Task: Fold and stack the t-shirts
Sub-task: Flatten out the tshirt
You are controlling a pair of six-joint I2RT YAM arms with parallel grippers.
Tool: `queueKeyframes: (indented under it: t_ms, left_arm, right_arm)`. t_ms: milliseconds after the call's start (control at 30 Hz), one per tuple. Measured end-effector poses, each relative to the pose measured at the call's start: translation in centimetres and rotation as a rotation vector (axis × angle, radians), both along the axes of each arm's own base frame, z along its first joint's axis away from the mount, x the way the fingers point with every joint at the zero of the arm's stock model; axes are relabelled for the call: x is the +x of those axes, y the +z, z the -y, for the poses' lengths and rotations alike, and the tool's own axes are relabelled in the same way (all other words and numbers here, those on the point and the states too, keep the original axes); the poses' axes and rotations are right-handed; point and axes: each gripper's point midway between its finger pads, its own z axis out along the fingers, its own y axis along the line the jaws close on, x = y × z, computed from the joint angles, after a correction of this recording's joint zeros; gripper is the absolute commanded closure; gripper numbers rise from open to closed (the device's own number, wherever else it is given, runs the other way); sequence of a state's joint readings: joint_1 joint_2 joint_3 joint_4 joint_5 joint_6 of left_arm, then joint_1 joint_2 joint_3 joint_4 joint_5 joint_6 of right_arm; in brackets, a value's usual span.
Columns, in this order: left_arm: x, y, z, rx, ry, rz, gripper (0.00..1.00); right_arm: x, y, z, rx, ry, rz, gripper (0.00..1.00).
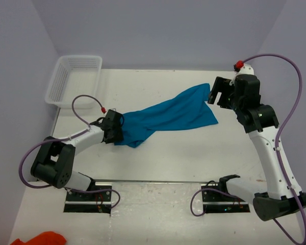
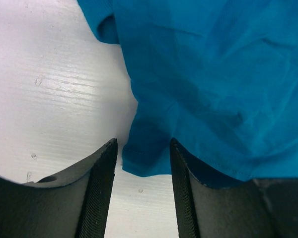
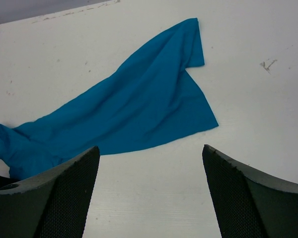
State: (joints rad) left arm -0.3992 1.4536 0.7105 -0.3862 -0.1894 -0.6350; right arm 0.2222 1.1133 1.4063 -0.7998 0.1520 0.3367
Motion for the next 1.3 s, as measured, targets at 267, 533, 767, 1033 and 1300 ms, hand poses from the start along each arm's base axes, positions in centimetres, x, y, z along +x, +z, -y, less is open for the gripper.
queueKeyframes:
  t_ms: [267, 533, 767, 1033, 1300]
  left_arm:
    - [0.2, -0.1, 0.2, 0.059, -0.012, -0.01, 0.58]
    - [0.1, -0.2, -0.2, 0.075, 0.012, -0.014, 0.79]
    - [0.1, -0.2, -0.4, 0.076, 0.026, -0.012, 1.0]
    - [-1.2, 0.2, -0.6, 0.075, 0.024, -0.048, 1.0]
    - [-0.1, 6.7, -0.8, 0.052, 0.041, 0.076, 1.0]
  right_arm:
    - [0.0, 0.1, 0.3, -0.006, -0.012, 0.005, 0.15]
    - [-0.1, 0.0, 0.3, -0.006, -0.013, 0.004, 0.15]
    - [-0.4, -2.6, 0.7, -0.006, -0.054, -0.062, 0.12]
    - [-0.8, -11.7, 1.9, -0.045, -0.178, -0.304, 0.12]
    - [-1.8, -20.6, 4.8, -0.057, -0.308, -0.592, 0.22]
